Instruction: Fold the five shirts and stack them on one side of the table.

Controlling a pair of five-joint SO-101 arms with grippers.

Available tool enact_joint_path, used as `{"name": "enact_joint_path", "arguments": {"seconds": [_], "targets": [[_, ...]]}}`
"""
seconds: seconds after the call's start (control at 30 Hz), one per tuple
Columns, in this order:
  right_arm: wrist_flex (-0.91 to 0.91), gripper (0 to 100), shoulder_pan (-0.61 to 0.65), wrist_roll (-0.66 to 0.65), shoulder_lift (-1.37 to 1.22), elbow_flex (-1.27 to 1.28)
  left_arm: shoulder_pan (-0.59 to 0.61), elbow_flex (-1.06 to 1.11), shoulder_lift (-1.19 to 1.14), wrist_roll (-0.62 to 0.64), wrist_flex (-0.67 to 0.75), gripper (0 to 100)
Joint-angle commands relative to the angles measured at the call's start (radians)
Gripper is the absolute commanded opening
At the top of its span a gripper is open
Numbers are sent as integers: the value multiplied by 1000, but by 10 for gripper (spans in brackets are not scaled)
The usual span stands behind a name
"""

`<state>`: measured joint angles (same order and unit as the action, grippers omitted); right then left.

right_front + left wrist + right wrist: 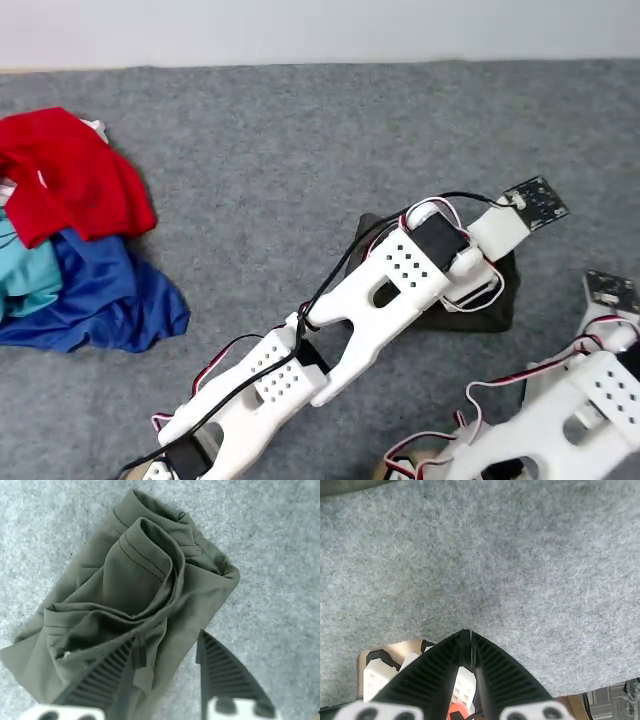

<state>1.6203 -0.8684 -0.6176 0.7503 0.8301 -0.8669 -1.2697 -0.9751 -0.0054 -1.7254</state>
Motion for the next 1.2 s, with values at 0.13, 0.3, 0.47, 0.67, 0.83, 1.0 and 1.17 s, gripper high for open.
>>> {"name": "enact_joint_path", "arguments": {"seconds": [0.13,0.3,0.47,0.67,0.83,1.0,1.17], "targets": [[-10,22,-5,-8,19,-3,54,-44,180,5,-26,178],[-12,22,-4,-8,19,-5,150,-44,295,5,-26,173],[-12,22,-2,-8,19,-5,227,-44,368,5,-26,110],[-10,22,39,-54,19,-11,298,-42,407,-15,-28,45],[-12,22,111,-49,19,-43,374,-39,439,-55,-28,2],[-13,19,225,-44,16,-149,446,88,522,-55,-28,2],[-35,21,397,92,7,-261,500,329,680,-58,-28,2]]}}
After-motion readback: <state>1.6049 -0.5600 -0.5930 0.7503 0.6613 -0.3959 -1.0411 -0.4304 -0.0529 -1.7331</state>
